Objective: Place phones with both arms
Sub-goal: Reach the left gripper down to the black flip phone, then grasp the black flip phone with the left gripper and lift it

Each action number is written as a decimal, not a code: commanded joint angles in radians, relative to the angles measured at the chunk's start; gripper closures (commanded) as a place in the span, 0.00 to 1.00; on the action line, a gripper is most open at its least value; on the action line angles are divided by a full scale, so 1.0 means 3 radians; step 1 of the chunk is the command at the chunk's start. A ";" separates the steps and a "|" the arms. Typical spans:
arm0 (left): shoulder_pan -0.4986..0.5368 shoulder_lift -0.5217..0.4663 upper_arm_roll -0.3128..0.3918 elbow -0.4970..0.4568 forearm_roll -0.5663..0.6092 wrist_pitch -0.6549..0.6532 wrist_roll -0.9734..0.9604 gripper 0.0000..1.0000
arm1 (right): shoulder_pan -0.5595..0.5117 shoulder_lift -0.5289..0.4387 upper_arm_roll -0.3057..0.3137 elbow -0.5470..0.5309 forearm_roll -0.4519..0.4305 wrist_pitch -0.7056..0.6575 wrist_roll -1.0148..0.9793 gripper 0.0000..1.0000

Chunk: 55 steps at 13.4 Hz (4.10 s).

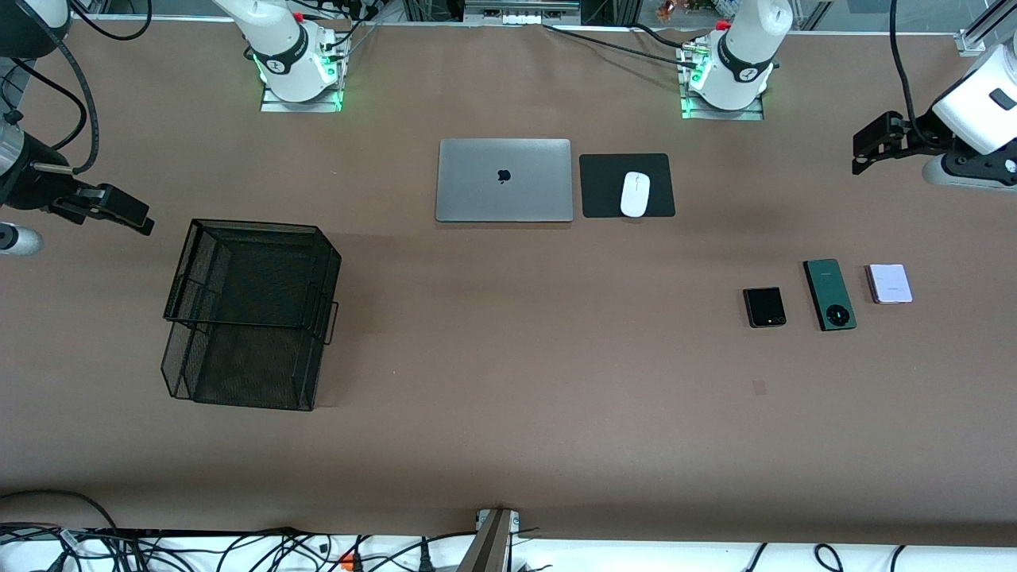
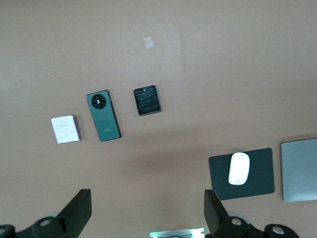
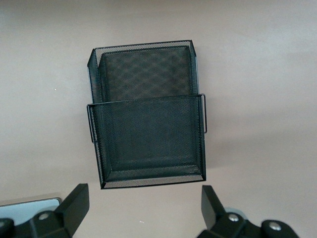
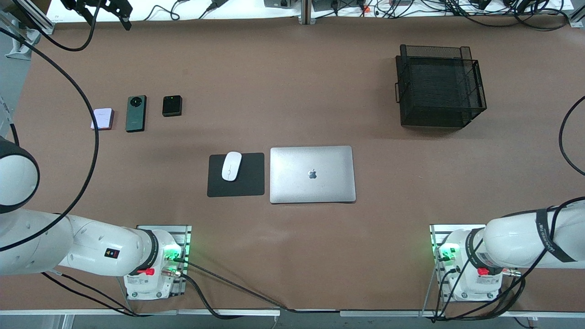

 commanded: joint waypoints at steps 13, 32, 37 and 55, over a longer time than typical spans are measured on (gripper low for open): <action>0.0035 0.0046 0.0017 -0.0196 -0.0036 0.0059 -0.0013 0.00 | -0.0011 0.0040 0.0014 0.0107 0.0013 -0.0083 -0.0031 0.00; 0.0326 0.1156 0.0007 -0.1847 0.0051 0.3356 -0.0034 0.00 | -0.0021 0.0040 0.0008 0.0102 0.0013 -0.0088 -0.0031 0.00; 0.0342 0.1442 -0.0023 -0.1894 -0.0128 0.3740 -0.0059 0.00 | -0.0026 0.0040 0.0008 0.0107 0.0018 -0.0083 -0.0031 0.00; 0.0352 0.1821 -0.0080 -0.1899 -0.0568 0.4068 -0.0177 0.00 | -0.0021 0.0040 0.0003 0.0107 0.0018 -0.0083 -0.0031 0.00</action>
